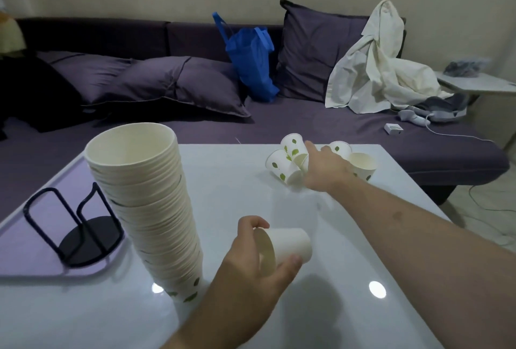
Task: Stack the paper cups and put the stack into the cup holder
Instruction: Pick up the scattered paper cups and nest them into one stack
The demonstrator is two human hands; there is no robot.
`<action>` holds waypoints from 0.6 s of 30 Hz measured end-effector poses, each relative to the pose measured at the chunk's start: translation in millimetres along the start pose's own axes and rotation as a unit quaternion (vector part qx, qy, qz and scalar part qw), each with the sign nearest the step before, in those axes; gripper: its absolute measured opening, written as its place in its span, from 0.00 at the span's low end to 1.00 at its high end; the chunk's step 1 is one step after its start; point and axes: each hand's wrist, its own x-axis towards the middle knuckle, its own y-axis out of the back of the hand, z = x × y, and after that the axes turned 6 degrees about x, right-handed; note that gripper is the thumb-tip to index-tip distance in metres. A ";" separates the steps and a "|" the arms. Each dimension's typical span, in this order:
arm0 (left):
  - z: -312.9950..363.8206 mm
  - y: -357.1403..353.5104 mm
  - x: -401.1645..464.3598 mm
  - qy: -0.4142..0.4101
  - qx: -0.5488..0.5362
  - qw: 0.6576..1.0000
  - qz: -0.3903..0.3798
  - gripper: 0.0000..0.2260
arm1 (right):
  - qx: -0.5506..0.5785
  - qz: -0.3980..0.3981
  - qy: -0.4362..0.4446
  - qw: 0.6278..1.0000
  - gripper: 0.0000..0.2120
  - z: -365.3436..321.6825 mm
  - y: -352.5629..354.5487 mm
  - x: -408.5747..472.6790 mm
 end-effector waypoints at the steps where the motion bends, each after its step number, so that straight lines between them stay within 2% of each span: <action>1: -0.1 0.6 -0.1 0.001 0.005 1.000 0.002 0.23 | -0.012 -0.010 -0.011 1.000 0.38 -1.7 -1.8 3.7; 6: -0.6 5.4 -0.6 -0.002 0.022 1.000 0.009 0.22 | -0.085 0.000 -0.013 0.996 0.25 -5.4 -7.8 -5.5; 10: 8.8 10.3 -8.9 -0.038 0.043 0.998 0.004 0.20 | -0.116 -0.006 -0.002 0.993 0.25 -8.3 -1.9 -43.0; 14: 33.8 19.6 -27.1 -0.058 0.072 0.996 -0.003 0.24 | -0.053 -0.021 -0.042 0.998 0.25 -3.4 11.0 -95.3; 18: 71.2 43.8 -54.1 -0.097 0.092 0.991 0.007 0.30 | 0.041 0.019 -0.047 0.998 0.32 2.2 30.3 -146.8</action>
